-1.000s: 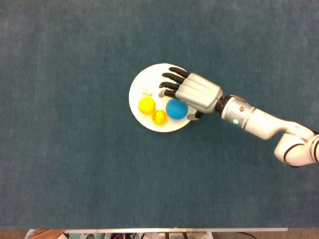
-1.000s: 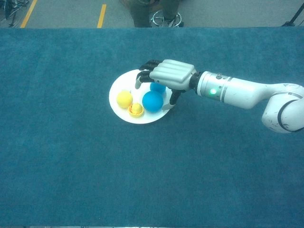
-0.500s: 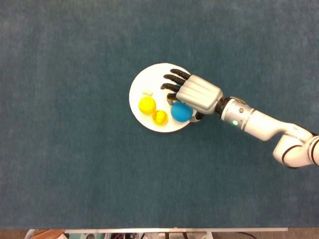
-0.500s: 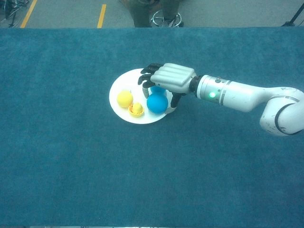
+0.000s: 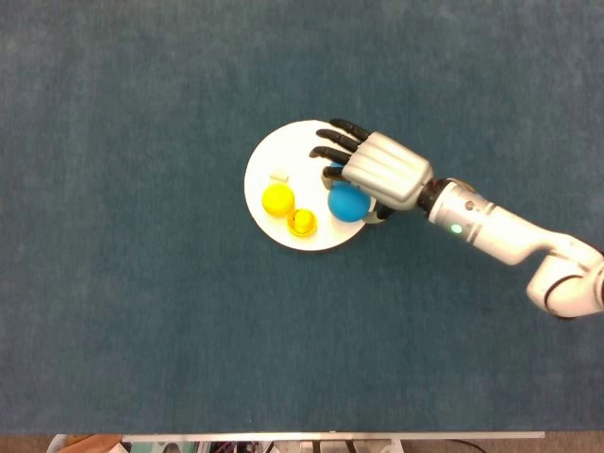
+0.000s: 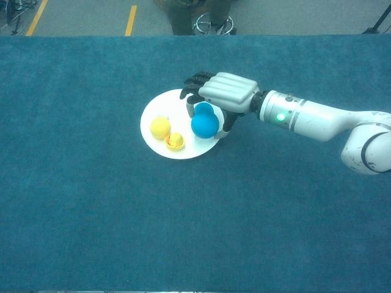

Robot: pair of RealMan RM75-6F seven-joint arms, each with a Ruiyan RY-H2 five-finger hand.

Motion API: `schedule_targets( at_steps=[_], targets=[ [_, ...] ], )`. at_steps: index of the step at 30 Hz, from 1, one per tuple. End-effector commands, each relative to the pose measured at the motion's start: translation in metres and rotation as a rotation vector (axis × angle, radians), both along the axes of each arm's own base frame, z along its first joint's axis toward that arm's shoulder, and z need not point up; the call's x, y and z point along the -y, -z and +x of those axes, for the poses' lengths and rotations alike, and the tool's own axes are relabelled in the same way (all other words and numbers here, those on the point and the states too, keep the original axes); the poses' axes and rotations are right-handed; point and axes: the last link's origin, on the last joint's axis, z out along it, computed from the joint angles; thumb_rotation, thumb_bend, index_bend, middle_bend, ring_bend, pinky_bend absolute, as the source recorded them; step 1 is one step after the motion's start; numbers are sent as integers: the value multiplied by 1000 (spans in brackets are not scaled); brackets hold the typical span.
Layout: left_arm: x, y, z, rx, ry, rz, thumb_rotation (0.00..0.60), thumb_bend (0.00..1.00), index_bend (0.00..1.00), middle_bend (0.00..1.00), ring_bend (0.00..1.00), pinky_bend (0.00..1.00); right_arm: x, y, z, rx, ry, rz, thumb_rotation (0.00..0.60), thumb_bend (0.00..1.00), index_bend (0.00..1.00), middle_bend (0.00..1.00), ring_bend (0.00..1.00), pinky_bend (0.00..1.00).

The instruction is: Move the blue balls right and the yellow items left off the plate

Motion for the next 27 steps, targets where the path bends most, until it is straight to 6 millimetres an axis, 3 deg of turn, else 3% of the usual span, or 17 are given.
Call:
schedule_targets(
  at_steps=[1, 5, 12, 19, 27],
  targets=[
    [-1, 0, 0, -1, 2, 0, 600, 11, 417, 485, 390, 515, -1, -18, -6, 13, -4, -31, 600, 0, 587, 187, 50, 49],
    [-3, 1, 3, -7, 11, -4, 600, 11, 417, 485, 390, 515, -11, -46, -17, 14, -6, -66, 600, 0, 589, 187, 50, 49],
    [-13, 4, 15, -20, 44, -13, 600, 11, 417, 485, 390, 515, -50, -89, -43, -35, 28, -94, 600, 0, 589, 187, 50, 49],
    [-21, 12, 27, -31, 67, -34, 600, 11, 418, 485, 390, 515, -88, -97, -84, -163, 130, -54, 600, 0, 589, 187, 50, 49],
    [-25, 17, 31, -32, 66, -46, 600, 11, 417, 485, 390, 515, -110, -91, -111, -213, 198, -24, 600, 0, 589, 187, 50, 49]
  ],
)
